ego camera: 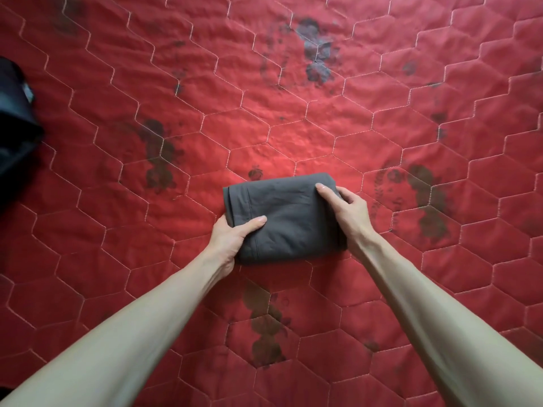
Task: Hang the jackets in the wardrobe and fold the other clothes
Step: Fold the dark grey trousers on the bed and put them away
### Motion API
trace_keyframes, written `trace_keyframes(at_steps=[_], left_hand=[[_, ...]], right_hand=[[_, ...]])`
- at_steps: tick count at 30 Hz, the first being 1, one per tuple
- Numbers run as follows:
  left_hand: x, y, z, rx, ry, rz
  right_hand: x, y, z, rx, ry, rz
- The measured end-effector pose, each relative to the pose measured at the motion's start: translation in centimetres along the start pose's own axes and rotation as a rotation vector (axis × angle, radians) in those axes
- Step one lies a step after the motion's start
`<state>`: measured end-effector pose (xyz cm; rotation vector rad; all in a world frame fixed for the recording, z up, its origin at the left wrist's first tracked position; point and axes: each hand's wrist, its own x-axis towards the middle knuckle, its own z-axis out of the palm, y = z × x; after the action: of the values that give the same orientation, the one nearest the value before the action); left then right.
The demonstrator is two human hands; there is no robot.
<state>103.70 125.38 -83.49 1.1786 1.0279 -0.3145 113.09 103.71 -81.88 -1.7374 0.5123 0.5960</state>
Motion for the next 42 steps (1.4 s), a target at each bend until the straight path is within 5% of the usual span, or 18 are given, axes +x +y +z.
trace_keyframes(at_steps=[5, 10, 18, 32, 42], left_hand=[[-1.0, 0.8, -0.5, 0.003, -0.074, -0.045], [-3.2, 4.1, -0.6, 0.063, -0.165, -0.012], [-9.5, 10.2, -2.5, 0.053, -0.185, 0.05], [-32.1, 22.1, -3.4, -0.173, 0.064, 0.344], [-47.6, 25.5, -7.7, -0.255, 0.245, 0.508]], right_hand=[[-1.3, -0.8, -1.3, -0.171, -0.149, -0.057], [-3.5, -2.6, -2.2, -0.037, -0.122, 0.007], [-9.4, -8.8, -2.0, 0.086, -0.307, 0.138], [-25.5, -30.3, -6.1, -0.02, -0.456, -0.059], [-36.2, -37.5, -4.0, -0.091, -0.581, -0.202]])
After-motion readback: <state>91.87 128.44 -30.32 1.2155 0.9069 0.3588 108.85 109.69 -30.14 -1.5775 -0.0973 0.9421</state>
